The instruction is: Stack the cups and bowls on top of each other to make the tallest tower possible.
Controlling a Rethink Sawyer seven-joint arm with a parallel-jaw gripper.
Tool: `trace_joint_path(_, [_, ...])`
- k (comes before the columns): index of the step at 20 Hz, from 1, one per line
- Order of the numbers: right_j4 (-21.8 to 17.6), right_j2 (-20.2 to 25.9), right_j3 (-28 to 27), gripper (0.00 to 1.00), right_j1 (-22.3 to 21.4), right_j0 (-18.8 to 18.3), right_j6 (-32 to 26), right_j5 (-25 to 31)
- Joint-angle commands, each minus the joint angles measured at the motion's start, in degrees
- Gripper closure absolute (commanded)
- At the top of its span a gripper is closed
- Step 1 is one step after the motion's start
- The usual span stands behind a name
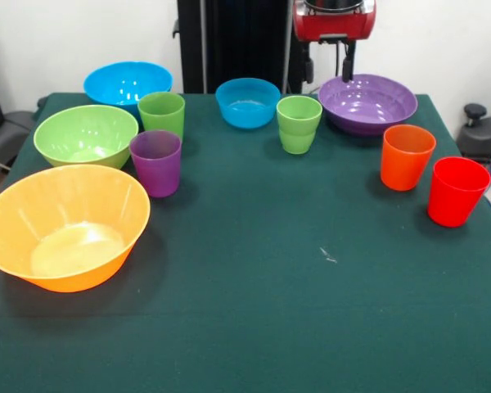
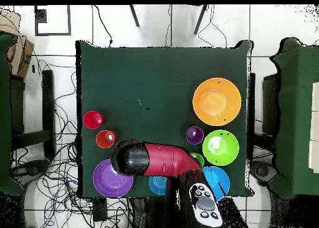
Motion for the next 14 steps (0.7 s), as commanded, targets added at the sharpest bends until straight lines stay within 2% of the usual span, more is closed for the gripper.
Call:
trace_joint_path(1, [-0.44, 5.15, 0.74, 0.00, 0.38, -6.41, 0.52, -0.71])
trace_joint_path(6, [-5.76, 3.73, -1.35, 0.00, 1.99, -17.72, -8.12, 3.11])
trace_joint_path(10, [-8.70, 5.47, -4.45, 0.00, 3.87, -26.06, -12.66, 4.10])
trace_joint_path(14, [-10.73, 7.41, -7.56, 0.00, 3.87, -31.46, -14.80, 8.32])
